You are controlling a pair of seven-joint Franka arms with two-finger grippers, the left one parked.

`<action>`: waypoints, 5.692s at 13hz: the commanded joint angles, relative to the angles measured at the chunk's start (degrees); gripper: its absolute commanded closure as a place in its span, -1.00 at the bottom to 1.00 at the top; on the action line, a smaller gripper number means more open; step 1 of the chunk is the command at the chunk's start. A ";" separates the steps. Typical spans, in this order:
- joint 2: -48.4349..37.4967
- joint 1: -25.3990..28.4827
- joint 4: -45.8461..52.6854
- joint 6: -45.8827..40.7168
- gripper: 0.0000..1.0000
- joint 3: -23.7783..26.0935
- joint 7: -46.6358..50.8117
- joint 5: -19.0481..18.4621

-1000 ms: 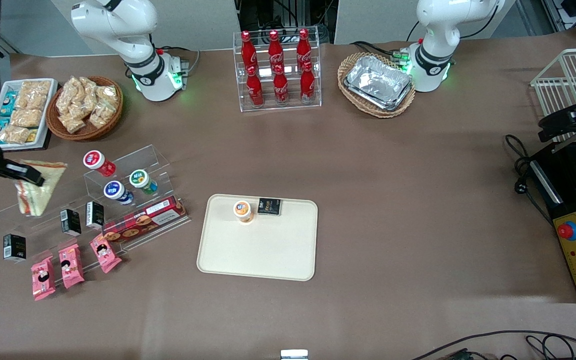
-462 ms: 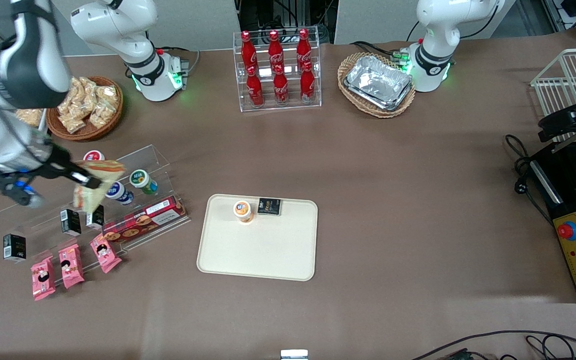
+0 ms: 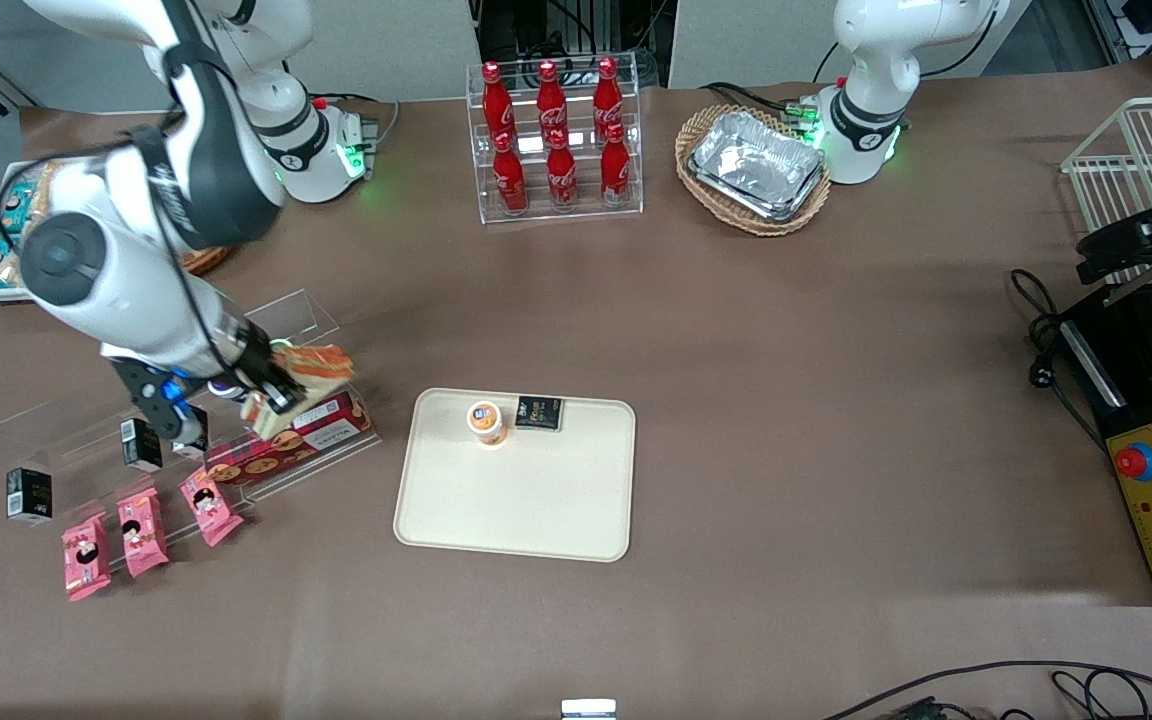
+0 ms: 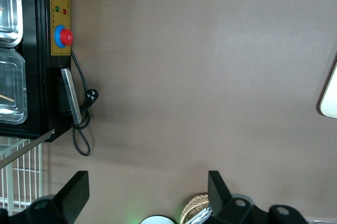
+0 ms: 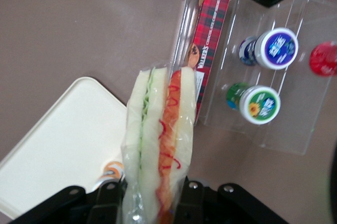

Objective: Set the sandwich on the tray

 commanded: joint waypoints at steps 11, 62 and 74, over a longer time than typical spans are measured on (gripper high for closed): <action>22.96 9.45 17.97 13.98 0.38 0.07 43.08 0.95; 10.59 -2.22 16.50 -0.33 -1.00 -3.80 -28.74 -1.51; -2.60 -19.80 9.71 -8.58 -1.00 -3.89 -75.27 -1.16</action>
